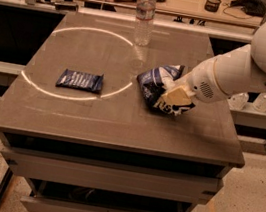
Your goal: Pick blue chip bag
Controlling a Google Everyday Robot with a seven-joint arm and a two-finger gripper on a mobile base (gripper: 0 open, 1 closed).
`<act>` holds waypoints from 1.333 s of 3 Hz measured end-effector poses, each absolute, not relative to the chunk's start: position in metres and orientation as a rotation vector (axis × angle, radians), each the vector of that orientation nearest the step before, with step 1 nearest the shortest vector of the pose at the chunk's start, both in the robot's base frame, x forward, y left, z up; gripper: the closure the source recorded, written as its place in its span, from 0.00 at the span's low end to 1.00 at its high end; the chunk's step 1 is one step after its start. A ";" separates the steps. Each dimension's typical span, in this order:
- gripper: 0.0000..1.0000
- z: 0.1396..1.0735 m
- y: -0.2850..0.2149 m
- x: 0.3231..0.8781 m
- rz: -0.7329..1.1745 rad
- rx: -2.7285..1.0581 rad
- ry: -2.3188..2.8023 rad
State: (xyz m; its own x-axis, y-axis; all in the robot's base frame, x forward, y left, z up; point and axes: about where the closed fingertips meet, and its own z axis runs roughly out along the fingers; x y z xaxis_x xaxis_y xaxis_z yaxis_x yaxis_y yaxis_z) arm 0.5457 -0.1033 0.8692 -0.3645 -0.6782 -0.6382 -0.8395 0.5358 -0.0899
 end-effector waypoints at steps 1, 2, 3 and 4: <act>1.00 0.902 -0.108 0.562 0.362 -1.148 2.058; 1.00 0.952 -0.118 0.571 0.399 -1.056 1.923; 1.00 0.993 -0.127 0.577 0.473 -1.035 1.812; 1.00 1.009 -0.125 0.576 0.480 -1.043 1.785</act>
Offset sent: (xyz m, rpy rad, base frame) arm 0.0323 -0.0380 0.1524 0.3665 -0.3345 -0.0561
